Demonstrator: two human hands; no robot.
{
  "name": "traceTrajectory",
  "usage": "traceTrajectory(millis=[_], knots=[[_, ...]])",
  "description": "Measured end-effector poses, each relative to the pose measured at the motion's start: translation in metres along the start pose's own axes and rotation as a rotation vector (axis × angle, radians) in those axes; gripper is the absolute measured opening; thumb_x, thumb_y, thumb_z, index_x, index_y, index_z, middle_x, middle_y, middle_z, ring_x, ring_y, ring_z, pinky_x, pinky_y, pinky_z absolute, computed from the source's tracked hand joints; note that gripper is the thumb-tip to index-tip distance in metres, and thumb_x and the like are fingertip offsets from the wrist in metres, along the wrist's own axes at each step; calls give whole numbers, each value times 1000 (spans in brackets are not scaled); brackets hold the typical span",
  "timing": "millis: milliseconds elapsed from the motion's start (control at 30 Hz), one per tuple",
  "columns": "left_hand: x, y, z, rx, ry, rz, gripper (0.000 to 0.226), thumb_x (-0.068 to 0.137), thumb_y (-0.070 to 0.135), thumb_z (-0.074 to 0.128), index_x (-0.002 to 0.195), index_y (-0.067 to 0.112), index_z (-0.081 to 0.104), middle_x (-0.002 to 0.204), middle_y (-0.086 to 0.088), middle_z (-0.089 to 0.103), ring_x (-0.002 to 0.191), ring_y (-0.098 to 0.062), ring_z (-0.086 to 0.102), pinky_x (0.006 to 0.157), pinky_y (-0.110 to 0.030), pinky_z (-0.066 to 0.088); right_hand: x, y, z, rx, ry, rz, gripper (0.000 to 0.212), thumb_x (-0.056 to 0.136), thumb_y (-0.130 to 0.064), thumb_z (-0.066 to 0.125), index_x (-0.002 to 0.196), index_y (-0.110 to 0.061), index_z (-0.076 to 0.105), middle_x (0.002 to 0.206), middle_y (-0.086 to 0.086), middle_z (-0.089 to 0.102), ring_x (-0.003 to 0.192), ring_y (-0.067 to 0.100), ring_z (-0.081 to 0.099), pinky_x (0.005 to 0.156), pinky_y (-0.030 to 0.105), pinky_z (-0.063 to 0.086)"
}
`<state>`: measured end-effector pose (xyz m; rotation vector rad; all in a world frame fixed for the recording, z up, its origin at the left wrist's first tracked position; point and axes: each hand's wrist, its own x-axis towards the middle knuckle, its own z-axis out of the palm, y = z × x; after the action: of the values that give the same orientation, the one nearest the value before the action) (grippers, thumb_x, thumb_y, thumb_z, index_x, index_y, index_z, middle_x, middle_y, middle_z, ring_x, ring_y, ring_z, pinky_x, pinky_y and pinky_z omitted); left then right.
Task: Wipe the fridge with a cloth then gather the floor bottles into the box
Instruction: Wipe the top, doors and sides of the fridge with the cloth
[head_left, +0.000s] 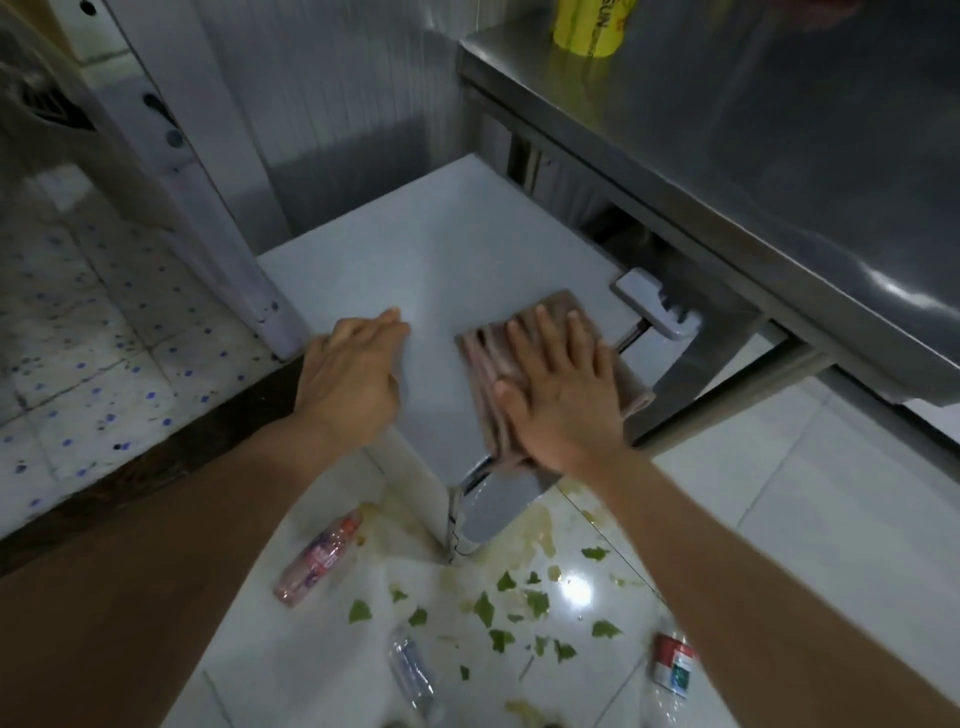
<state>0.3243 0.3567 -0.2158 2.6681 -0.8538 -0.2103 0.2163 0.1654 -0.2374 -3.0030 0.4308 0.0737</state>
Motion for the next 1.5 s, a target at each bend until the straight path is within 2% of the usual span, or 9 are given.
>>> traceTrajectory(millis=[67, 200, 367, 667, 833, 1033, 1200, 1333, 1500], knots=[[-4, 9, 2, -35, 1, -15, 60, 83, -2, 48, 140, 13, 41, 153, -3, 31, 136, -25, 28, 111, -43, 25, -35, -24, 4, 26, -3, -76, 68, 90, -59, 0, 150, -26, -6, 158, 5, -11, 145, 33, -12, 116, 54, -5], [-13, 33, 13, -138, 77, -40, 56, 80, -7, 49, 132, 13, 51, 146, -5, 42, 131, -29, 34, 108, -47, 28, -67, -22, 4, 65, 40, -155, 64, 95, -50, 19, 150, -18, 21, 158, 6, 16, 146, 30, 8, 117, 53, 11], [-1, 56, 25, -145, 74, -20, 57, 83, -2, 48, 134, 23, 50, 149, 0, 37, 131, -26, 31, 109, -43, 25, -30, 50, -1, -8, 49, 84, 68, 90, -53, -5, 151, -22, -4, 159, 6, -5, 146, 26, -9, 120, 46, 2], [23, 83, 35, -92, 22, -69, 57, 88, 4, 44, 139, 31, 42, 156, 2, 23, 132, -23, 20, 112, -39, 21, 29, 92, -6, -97, 73, 25, 65, 98, -49, 11, 152, -16, -3, 160, 7, -8, 146, 27, -12, 114, 41, -11], [26, 83, 38, -65, 29, -82, 59, 88, 4, 46, 138, 36, 41, 156, 4, 22, 131, -22, 22, 110, -38, 24, 74, 101, -25, -84, 36, -6, 61, 99, -47, 18, 151, -16, 11, 159, 8, 10, 145, 33, 7, 116, 48, 8], [25, 85, 38, -66, 57, -94, 58, 87, 3, 47, 135, 36, 45, 155, 6, 26, 129, -23, 24, 107, -38, 24, 29, 127, -13, 40, 142, 128, 64, 94, -47, 26, 150, -20, 13, 156, 9, 16, 140, 35, 22, 112, 48, 24], [13, 88, 37, -96, 59, -83, 52, 90, 4, 47, 136, 28, 46, 154, 1, 28, 133, -24, 23, 112, -39, 24, 4, 142, 1, 431, 85, 314, 55, 99, -40, 32, 148, -29, 9, 156, 13, 3, 134, 39, 28, 106, 53, 37], [-13, 86, 39, -71, 86, -38, 50, 90, 0, 48, 135, 21, 49, 150, -3, 35, 131, -27, 29, 112, -44, 27, 30, 135, -8, 494, 96, 345, 47, 100, -35, 35, 143, -24, 21, 150, 20, 16, 134, 42, 25, 107, 59, 31], [-41, 85, 42, -82, 146, -45, 48, 88, -1, 50, 132, 20, 53, 147, 0, 41, 127, -25, 34, 110, -38, 30, 29, 127, -7, 193, 99, 237, 82, 84, -37, 64, 147, -12, 18, 152, 18, 21, 142, 38, 7, 111, 58, 21]])
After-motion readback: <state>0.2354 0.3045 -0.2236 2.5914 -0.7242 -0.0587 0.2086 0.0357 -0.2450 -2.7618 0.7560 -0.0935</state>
